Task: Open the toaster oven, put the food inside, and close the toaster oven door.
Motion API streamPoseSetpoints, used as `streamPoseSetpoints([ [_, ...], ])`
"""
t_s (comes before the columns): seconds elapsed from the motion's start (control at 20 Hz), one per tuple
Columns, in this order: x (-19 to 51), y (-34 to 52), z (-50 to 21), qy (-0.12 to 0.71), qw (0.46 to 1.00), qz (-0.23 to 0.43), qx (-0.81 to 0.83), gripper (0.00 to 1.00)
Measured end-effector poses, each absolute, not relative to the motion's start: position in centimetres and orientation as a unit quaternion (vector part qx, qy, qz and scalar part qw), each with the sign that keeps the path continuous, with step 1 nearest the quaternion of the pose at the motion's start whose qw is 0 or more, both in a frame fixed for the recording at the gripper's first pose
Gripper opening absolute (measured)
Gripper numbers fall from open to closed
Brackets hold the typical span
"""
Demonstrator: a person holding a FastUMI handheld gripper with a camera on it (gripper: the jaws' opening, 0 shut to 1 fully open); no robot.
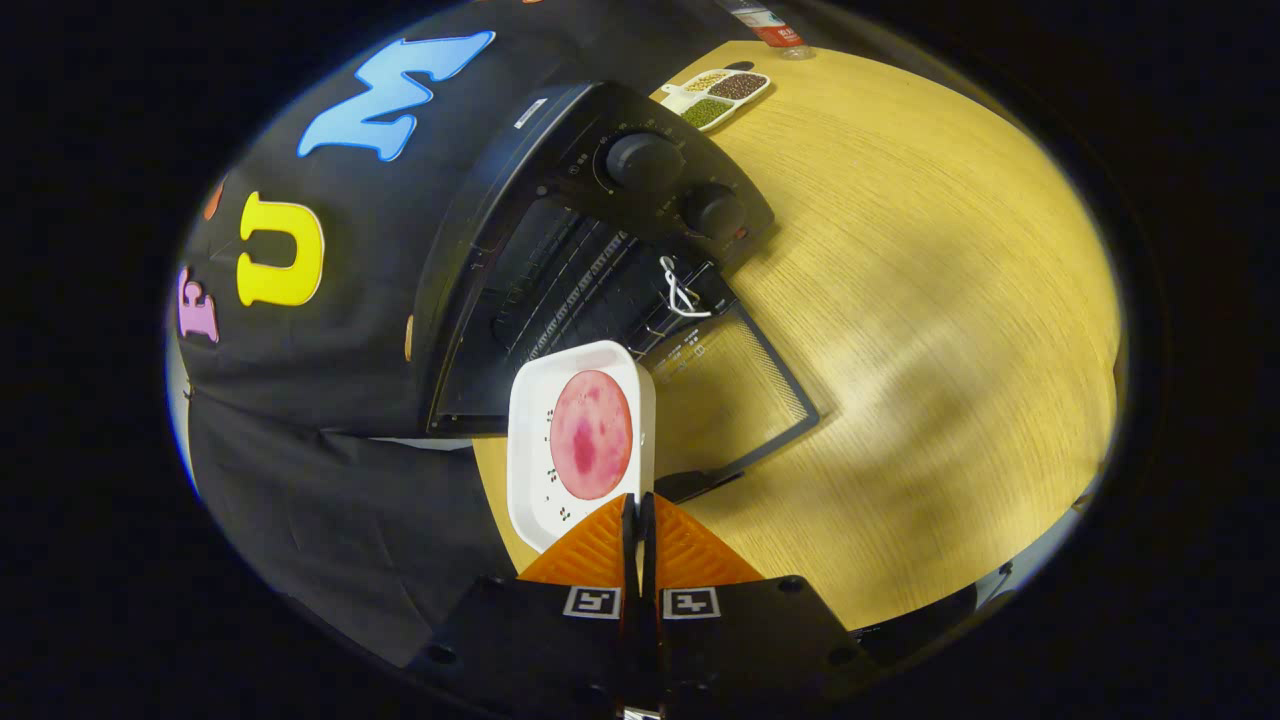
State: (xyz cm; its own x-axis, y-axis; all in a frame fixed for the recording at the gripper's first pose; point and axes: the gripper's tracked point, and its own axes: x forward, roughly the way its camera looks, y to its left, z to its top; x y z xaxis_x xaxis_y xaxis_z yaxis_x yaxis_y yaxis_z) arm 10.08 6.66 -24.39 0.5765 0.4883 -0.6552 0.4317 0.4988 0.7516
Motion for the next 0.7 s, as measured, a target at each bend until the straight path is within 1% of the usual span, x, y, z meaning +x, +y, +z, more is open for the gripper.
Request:
streamPoseSetpoints([
  [0.45,16.8,7.4,-25.6,0.43,0.715,-0.014,0.551,0.02],
  [0.7,20.2,7.5,-25.5,0.387,0.719,-0.042,0.576,0.01],
])
